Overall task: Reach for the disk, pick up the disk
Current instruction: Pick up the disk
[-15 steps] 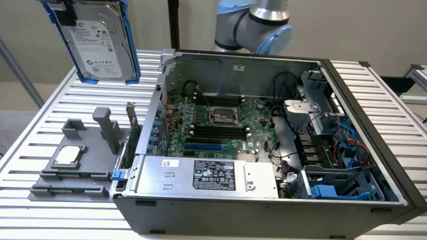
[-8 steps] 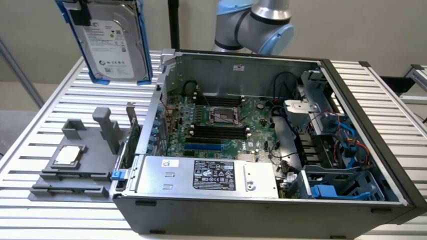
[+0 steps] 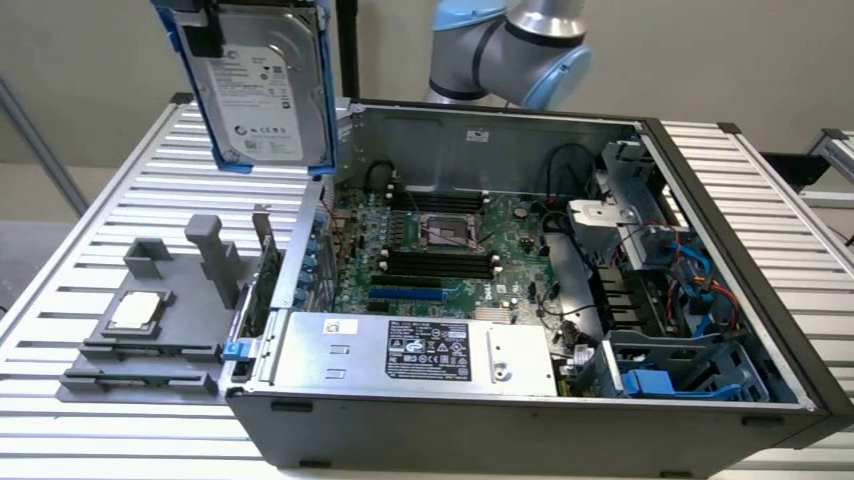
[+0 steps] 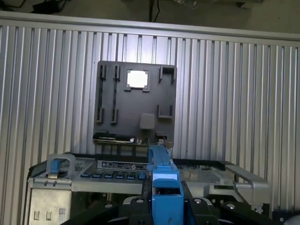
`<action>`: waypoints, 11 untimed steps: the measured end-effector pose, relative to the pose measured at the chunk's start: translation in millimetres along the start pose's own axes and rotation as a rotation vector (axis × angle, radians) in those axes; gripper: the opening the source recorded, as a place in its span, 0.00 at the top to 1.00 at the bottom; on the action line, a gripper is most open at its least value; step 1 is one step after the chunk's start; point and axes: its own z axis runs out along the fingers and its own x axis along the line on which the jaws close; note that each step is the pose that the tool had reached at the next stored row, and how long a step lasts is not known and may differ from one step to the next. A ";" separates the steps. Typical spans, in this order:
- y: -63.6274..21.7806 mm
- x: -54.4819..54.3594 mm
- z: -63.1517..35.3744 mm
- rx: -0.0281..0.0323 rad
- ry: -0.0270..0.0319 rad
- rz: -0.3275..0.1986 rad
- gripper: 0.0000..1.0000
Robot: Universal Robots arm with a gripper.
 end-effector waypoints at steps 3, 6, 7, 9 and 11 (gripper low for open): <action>-12.1 3.6 -0.7 -0.0004 -0.0034 0.000 0.67; -24.1 7.3 -1.3 -0.0010 -0.0065 0.000 0.67; -28.0 8.6 -1.5 -0.0013 -0.0074 0.000 0.67; -36.0 11.3 -1.9 -0.0020 -0.0088 0.000 0.67; -43.7 14.1 -2.3 -0.0029 -0.0099 0.000 0.67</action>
